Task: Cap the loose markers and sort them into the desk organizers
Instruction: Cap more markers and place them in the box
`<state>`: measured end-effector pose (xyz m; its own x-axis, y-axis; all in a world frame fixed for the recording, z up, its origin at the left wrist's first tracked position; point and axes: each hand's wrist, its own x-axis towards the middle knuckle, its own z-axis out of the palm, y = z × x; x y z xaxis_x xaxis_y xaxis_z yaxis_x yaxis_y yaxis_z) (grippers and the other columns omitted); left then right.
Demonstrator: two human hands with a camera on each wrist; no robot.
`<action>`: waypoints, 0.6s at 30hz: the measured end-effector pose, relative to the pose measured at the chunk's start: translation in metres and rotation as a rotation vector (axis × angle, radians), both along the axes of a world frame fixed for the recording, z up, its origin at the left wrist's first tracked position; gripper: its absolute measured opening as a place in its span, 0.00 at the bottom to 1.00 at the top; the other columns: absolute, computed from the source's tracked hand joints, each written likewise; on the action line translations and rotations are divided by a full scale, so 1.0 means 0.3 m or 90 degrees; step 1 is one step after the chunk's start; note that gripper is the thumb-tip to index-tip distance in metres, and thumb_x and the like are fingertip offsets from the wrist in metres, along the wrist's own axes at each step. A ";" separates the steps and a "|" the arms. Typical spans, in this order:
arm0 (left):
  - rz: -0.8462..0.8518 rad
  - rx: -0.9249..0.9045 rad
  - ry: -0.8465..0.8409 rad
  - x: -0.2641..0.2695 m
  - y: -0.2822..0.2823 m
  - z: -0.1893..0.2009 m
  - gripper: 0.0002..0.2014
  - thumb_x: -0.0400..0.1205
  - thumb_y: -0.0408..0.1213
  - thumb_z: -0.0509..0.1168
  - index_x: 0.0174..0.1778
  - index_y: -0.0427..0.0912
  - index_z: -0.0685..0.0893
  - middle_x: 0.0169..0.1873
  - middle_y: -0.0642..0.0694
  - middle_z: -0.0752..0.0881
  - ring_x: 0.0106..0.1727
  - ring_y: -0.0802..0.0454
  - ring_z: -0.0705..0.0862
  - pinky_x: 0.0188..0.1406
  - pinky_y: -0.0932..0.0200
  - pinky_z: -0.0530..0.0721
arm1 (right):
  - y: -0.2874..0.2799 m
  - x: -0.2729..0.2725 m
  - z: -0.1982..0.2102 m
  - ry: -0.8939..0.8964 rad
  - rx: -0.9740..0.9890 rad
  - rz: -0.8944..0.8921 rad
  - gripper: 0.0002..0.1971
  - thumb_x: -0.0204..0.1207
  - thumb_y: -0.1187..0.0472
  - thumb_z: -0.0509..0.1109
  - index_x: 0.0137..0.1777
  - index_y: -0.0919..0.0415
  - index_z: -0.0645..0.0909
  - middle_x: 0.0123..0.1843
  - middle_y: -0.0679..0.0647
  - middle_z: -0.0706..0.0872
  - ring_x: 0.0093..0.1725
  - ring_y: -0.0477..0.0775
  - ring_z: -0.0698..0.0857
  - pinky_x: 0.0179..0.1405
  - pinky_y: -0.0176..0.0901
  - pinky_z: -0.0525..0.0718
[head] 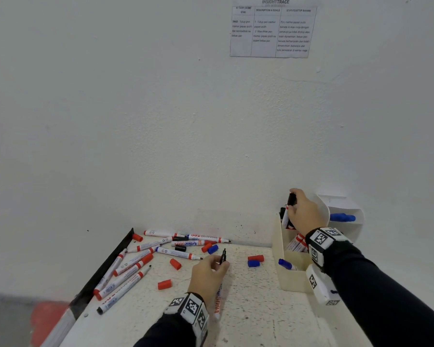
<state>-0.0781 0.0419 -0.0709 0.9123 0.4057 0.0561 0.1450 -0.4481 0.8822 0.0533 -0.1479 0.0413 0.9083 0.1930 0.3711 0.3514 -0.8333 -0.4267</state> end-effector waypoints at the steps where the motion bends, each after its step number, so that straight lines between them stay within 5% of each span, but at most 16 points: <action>1: 0.000 -0.002 0.000 0.000 0.001 -0.001 0.15 0.83 0.42 0.62 0.64 0.43 0.79 0.43 0.57 0.79 0.42 0.66 0.76 0.36 0.76 0.72 | 0.002 0.011 -0.014 0.002 0.014 0.004 0.19 0.83 0.62 0.59 0.73 0.59 0.66 0.54 0.61 0.85 0.34 0.43 0.72 0.27 0.24 0.64; 5: -0.004 -0.008 0.001 0.000 0.004 -0.008 0.13 0.82 0.42 0.62 0.62 0.44 0.79 0.44 0.58 0.80 0.43 0.66 0.77 0.36 0.75 0.72 | 0.018 0.052 -0.073 0.056 0.071 0.016 0.14 0.82 0.58 0.61 0.64 0.63 0.75 0.52 0.62 0.86 0.47 0.56 0.83 0.50 0.41 0.77; 9: -0.008 -0.010 -0.002 -0.002 0.007 -0.014 0.13 0.82 0.42 0.63 0.62 0.44 0.80 0.44 0.57 0.81 0.44 0.66 0.78 0.36 0.75 0.73 | 0.028 0.074 -0.112 0.079 -0.040 -0.002 0.11 0.81 0.64 0.61 0.55 0.67 0.82 0.55 0.60 0.84 0.54 0.56 0.82 0.50 0.35 0.69; 13: 0.000 -0.009 -0.009 -0.005 0.022 -0.020 0.14 0.82 0.42 0.62 0.63 0.43 0.79 0.42 0.58 0.80 0.43 0.67 0.77 0.37 0.75 0.74 | 0.038 0.092 -0.127 0.095 -0.095 -0.002 0.06 0.77 0.69 0.63 0.44 0.62 0.81 0.54 0.60 0.83 0.56 0.58 0.83 0.54 0.40 0.76; 18: 0.031 0.007 -0.006 -0.008 0.046 -0.022 0.11 0.86 0.39 0.55 0.59 0.45 0.80 0.42 0.53 0.82 0.40 0.62 0.77 0.36 0.74 0.73 | 0.062 0.055 -0.148 0.026 -0.141 -0.018 0.19 0.79 0.69 0.60 0.70 0.64 0.72 0.70 0.59 0.72 0.64 0.57 0.78 0.64 0.43 0.76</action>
<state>-0.0806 0.0558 -0.0775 0.8908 0.4491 0.0685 0.1593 -0.4499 0.8787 0.0699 -0.1293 -0.0032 0.9280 0.2394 0.2855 0.3122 -0.9178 -0.2454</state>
